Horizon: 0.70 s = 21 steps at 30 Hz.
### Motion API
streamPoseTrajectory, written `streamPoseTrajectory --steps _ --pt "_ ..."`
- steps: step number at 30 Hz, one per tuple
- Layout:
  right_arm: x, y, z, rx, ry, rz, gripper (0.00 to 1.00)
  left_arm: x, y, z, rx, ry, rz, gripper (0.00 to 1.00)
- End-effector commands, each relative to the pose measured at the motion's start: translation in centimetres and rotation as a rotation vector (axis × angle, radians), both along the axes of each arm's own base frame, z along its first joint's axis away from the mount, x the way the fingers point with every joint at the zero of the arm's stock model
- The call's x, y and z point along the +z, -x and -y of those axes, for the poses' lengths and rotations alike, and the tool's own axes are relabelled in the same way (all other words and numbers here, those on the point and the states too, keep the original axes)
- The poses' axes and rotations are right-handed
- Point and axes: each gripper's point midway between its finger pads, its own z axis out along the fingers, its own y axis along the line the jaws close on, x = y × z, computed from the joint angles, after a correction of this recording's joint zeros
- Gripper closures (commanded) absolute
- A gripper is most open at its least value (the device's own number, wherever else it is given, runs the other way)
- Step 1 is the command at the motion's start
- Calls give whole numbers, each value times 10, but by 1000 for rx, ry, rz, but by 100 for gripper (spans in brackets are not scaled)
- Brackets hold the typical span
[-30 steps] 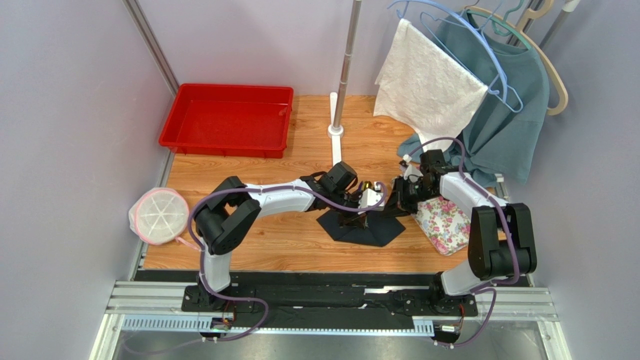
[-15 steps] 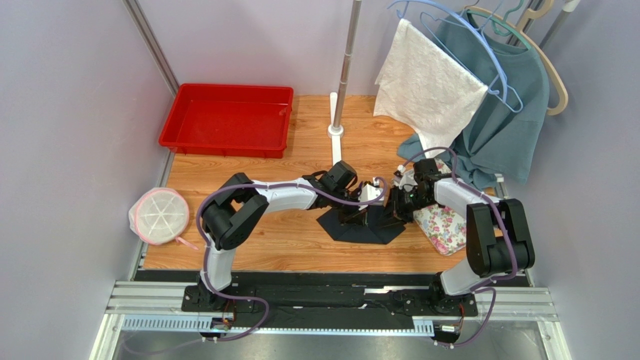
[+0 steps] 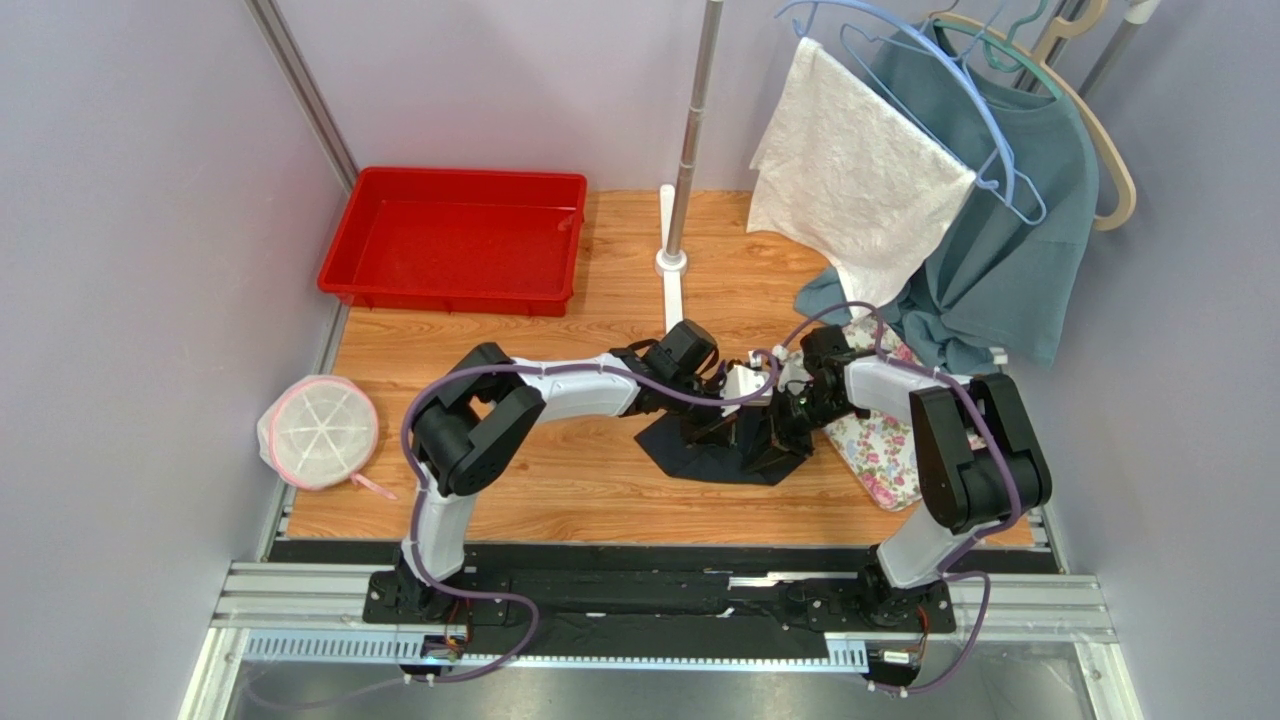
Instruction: Place the utensils on the paper napkin and roll it up
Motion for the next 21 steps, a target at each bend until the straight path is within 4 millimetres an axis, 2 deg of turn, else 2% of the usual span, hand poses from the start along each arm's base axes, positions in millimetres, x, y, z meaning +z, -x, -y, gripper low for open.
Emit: streamPoseTrajectory --steps 1,6,10,13,14,15,16,17,18,19,20,21 --pt "-5 -8 1 9 40 34 96 12 -12 11 11 45 22 100" --pt "-14 -12 7 8 97 31 100 8 -13 8 25 37 8 100" --pt "-19 -10 7 23 117 14 100 13 -19 7 62 49 -22 98" --pt "-22 -11 8 28 131 11 100 31 -16 2 97 97 -81 80" --pt "-23 -12 10 25 144 17 100 38 -17 0 115 118 -95 68" --pt "-22 -13 10 26 146 21 100 58 -17 0 147 161 -110 64" --pt "-22 -13 10 25 147 22 100 58 -13 -8 168 159 -145 63" --pt "-23 -13 10 26 150 22 100 75 -10 -12 176 191 -173 61" --pt "-23 -12 11 24 155 20 100 82 -7 -14 218 205 -236 60" --pt "-23 -13 12 25 159 23 100 80 -2 -20 243 201 -277 59" --pt "-23 -14 12 23 160 25 100 90 5 -22 238 223 -312 58" --pt "-23 -14 11 23 161 24 100 88 13 -26 259 216 -382 58"
